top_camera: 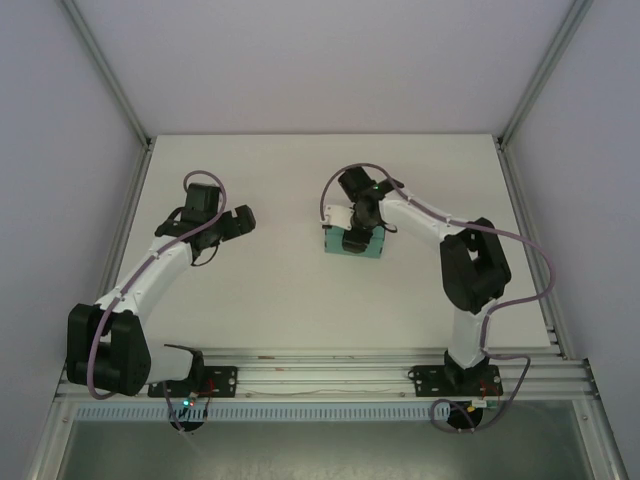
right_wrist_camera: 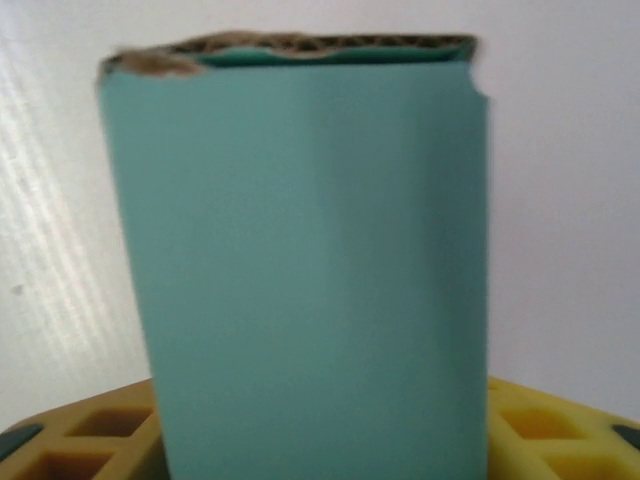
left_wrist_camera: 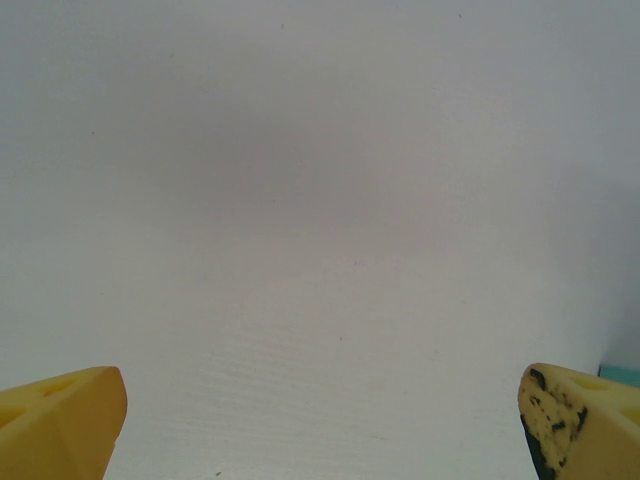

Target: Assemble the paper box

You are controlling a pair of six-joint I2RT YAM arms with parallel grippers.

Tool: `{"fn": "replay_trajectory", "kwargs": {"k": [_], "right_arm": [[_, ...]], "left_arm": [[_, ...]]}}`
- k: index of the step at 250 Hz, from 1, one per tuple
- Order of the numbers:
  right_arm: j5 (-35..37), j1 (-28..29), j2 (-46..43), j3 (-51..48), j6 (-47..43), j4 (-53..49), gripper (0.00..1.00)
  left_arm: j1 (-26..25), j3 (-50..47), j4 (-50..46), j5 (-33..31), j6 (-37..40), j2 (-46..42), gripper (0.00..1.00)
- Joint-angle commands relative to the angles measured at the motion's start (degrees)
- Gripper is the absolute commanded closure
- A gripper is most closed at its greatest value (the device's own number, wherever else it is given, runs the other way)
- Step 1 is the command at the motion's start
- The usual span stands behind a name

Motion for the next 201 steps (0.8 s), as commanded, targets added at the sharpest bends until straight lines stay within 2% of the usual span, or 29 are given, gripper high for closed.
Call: {"fn": "replay_trajectory", "kwargs": {"k": [1,14,26,59,101,113,139,155,201], "right_arm": [[8.2,1.7,-2.3,-3.3,0.3,9.9,0.53],[12.5,2.9,-3.2,-5.3,-0.7,15.1,0.60],[16.4,4.1,-3.7,-7.2,-2.3,19.7,0.62],[22.8,7.3,-3.1,-9.9,-6.4,28.4,0.59],[23.6,10.6,-1.9,-11.9,-6.6,31.3,0.53],[23.5,11.4,-2.1,-13.2,-6.5,32.2,0.48],[22.5,12.7,-3.7,-15.4,-4.2,30.7,0.24],[21.0,13.4,-5.1,-15.8,-1.6,27.5,0.15],[14.8,14.5,-10.2,-15.4,4.9,16.4,0.08]], "left_arm": [[0.5,-0.6,-1.8,-1.5,-0.1,-2.2,0.00],[0.5,-0.9,-2.0,-2.4,0.1,-3.0,0.00],[0.5,-1.3,-2.1,-3.0,0.2,-3.7,0.00],[0.5,-2.4,-2.2,-3.4,0.4,-5.1,0.00],[0.5,-3.7,-2.3,-3.3,0.4,-6.3,0.00],[0.5,-4.0,-2.5,-3.3,0.5,-6.6,0.00],[0.5,-4.3,-2.6,-3.4,0.4,-7.1,0.00],[0.5,-4.2,-2.6,-3.2,0.5,-7.2,0.00],[0.5,-3.7,-2.7,-2.3,1.1,-7.5,0.00]]}}
